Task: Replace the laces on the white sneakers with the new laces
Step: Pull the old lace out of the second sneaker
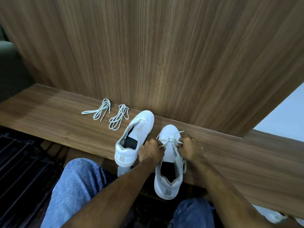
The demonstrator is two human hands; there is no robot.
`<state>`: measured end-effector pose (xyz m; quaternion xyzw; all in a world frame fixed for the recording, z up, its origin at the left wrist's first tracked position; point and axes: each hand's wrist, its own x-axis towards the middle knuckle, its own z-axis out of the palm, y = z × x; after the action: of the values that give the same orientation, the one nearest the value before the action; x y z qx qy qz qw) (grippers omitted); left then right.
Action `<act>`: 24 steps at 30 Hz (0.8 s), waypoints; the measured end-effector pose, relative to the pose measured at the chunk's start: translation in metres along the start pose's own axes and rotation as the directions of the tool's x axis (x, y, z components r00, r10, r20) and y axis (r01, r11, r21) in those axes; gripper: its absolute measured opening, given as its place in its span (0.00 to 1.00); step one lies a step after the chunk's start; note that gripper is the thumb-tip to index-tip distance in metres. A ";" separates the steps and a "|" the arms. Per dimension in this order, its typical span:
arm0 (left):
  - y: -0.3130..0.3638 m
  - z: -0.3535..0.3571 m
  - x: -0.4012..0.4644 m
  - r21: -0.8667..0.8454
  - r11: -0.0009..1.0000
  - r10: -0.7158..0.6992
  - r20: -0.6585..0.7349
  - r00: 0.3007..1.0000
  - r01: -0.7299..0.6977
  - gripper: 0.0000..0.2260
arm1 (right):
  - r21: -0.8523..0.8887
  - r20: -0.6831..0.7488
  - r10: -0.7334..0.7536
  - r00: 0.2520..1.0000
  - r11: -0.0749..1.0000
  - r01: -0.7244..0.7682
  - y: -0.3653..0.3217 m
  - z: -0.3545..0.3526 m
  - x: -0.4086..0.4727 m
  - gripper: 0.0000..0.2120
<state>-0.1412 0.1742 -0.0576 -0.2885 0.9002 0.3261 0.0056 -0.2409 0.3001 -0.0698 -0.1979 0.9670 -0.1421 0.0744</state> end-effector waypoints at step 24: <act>-0.003 0.007 0.005 0.004 0.999 -0.035 0.007 0.999 0.035 0.13 | 0.072 0.032 -0.026 0.999 0.997 0.024 0.007 0.007 0.010 0.08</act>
<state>-0.1453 0.1738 -0.0658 -0.3033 0.8956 0.3250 0.0149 -0.2509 0.3009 -0.0795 -0.2095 0.9574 -0.1742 0.0954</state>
